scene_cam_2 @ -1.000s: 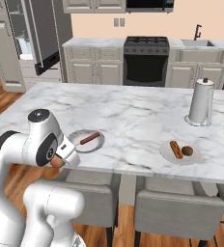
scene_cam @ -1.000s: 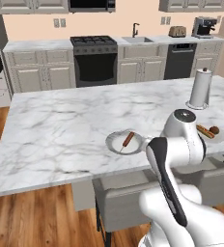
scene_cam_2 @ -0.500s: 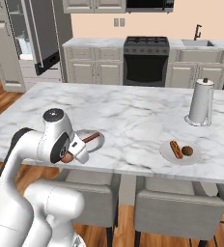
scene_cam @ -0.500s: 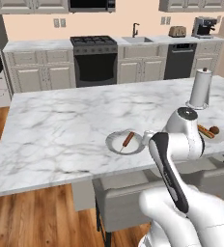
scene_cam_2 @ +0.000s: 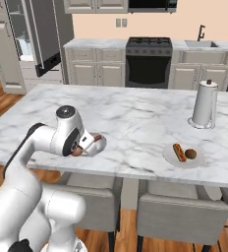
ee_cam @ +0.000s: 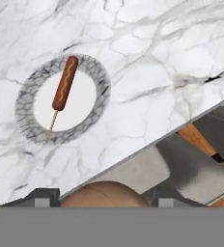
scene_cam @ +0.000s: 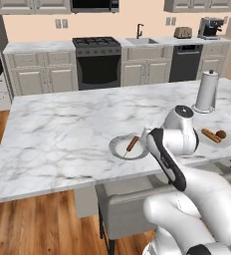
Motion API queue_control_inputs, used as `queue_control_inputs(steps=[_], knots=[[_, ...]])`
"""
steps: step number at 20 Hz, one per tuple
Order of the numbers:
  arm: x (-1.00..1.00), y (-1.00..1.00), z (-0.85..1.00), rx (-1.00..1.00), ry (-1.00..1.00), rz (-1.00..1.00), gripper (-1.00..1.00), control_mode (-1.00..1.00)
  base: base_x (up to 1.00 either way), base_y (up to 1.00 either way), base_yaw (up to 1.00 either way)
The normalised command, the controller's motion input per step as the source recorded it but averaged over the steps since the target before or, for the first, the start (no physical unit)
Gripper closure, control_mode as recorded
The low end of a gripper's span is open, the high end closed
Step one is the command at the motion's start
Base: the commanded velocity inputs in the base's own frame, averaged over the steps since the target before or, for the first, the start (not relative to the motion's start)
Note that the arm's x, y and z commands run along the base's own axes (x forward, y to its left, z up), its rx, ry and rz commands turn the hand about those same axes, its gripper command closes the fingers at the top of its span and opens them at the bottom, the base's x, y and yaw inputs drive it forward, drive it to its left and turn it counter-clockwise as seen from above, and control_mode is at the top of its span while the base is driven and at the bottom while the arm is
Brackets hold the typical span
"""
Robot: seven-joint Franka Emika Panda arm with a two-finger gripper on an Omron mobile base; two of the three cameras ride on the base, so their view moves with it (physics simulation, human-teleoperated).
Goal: Pick up the peach and apple from the fridge and place one fruit on each plate on the dining counter.
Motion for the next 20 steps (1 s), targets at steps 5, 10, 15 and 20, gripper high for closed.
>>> queue_control_inputs(steps=[5,10,15,20], knots=[[0.52,0.00,-0.14,0.00,0.00,0.00,1.00,-1.00,0.00,0.00,0.00],[0.38,0.00,-0.33,0.00,0.00,0.00,1.00,-1.00,0.00,0.00,0.00],[0.31,0.00,-0.48,0.00,0.03,0.00,1.00,-1.00,0.00,0.00,0.00],[0.36,0.00,-0.14,0.00,0.00,0.00,1.00,-1.00,0.00,0.00,0.00]])
